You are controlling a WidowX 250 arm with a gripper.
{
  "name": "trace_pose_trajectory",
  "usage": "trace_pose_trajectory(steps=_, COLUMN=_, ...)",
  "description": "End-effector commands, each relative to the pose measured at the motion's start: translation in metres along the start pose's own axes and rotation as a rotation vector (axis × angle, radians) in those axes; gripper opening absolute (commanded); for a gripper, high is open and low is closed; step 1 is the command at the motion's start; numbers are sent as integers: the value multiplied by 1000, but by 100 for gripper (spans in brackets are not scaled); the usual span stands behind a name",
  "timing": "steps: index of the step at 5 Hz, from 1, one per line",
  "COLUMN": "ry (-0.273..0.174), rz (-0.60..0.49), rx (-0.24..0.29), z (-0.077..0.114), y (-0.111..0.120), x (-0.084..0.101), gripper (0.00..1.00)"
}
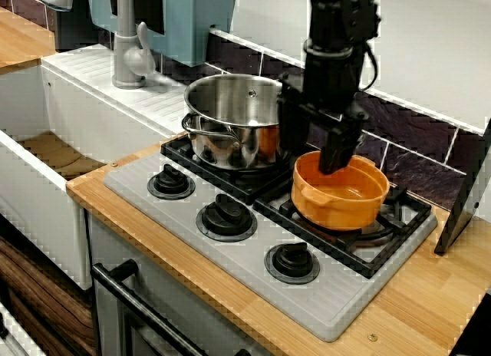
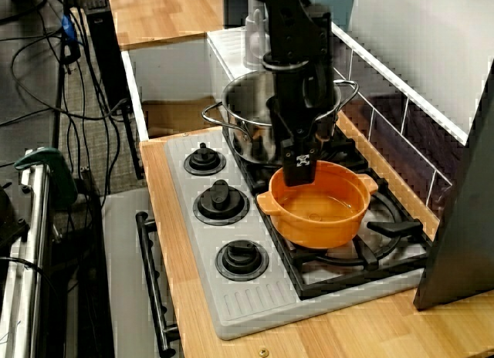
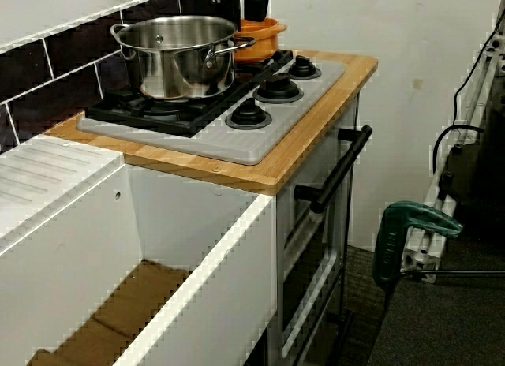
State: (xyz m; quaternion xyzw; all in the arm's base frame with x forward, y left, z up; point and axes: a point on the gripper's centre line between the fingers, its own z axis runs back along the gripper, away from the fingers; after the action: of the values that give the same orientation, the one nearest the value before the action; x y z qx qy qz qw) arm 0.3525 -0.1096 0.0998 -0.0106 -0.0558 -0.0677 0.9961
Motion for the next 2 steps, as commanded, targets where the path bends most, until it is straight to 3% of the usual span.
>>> trace_pose_trajectory(steps=1, ry=-37, rz=-1, rx=-3, z=4, y=7, x=-3, gripper=100)
trace_pose_trajectory(steps=2, ry=-30, rz=3, rx=0, z=-1, y=6, x=-2, gripper=100)
